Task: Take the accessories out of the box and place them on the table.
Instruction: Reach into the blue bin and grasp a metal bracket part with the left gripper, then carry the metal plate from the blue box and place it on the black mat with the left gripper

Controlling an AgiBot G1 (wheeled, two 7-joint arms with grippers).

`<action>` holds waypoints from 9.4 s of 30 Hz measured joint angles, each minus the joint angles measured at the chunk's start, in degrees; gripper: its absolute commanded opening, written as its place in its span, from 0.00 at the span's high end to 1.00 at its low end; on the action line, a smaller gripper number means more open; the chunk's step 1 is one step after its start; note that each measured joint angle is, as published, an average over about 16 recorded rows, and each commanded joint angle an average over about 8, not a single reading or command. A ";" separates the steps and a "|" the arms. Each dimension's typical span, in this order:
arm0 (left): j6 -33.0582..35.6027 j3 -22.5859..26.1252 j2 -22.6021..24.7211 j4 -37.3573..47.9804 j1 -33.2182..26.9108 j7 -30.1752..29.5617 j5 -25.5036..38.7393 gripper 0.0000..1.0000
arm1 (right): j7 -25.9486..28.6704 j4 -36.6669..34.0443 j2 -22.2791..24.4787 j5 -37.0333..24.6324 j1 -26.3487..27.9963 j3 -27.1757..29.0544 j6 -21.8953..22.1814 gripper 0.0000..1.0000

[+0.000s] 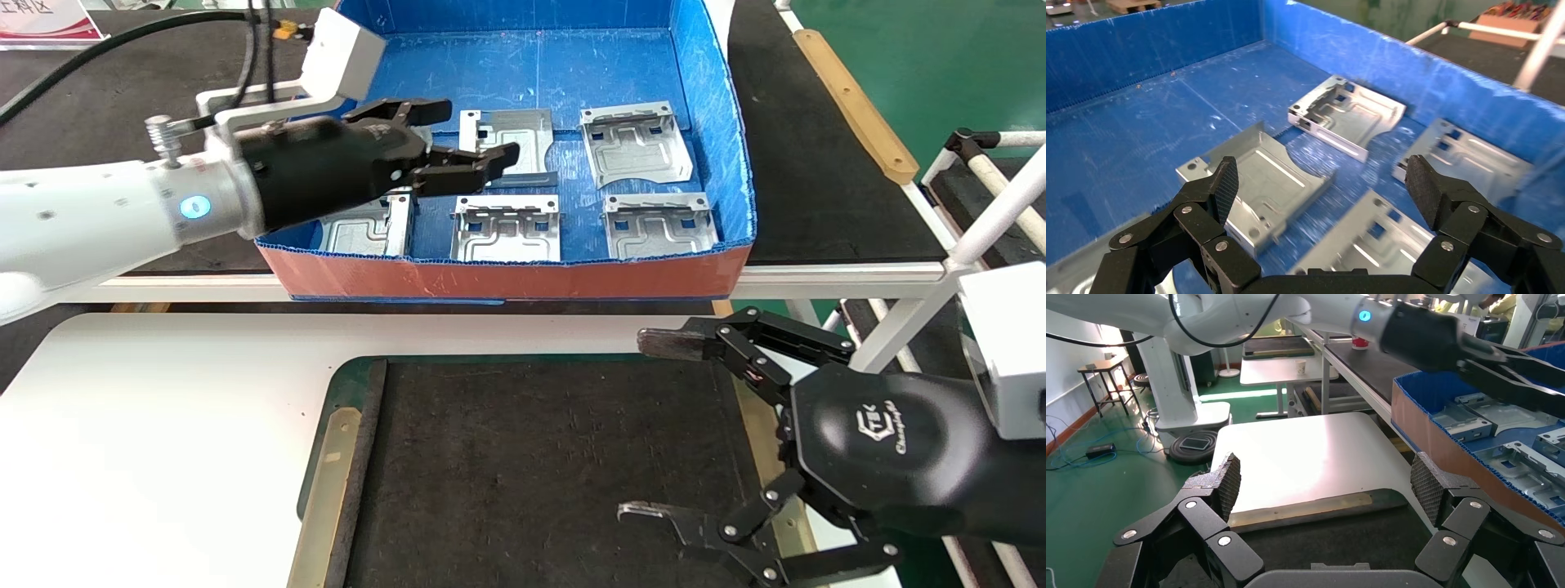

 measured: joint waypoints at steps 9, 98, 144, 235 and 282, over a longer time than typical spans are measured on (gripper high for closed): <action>-8.00 1.91 8.18 11.14 -4.61 1.71 5.14 0.00 | 0.00 0.00 0.00 0.00 0.00 0.00 0.00 0.00; -9.11 -0.28 12.46 22.57 -8.73 10.80 2.28 1.00 | -0.01 -0.02 0.01 0.02 -0.01 -0.01 0.02 0.00; 41.62 -6.32 -16.21 -2.25 9.17 22.32 -19.95 1.00 | -0.02 -0.03 0.02 0.04 -0.01 -0.02 0.04 0.00; -8.46 30.24 17.71 16.50 6.86 55.72 -21.62 1.00 | -0.03 -0.05 0.02 0.06 -0.01 -0.04 0.04 0.00; -15.23 48.59 17.38 12.92 4.75 63.03 -40.96 1.00 | -0.04 -0.05 0.03 0.07 -0.01 -0.05 0.05 0.00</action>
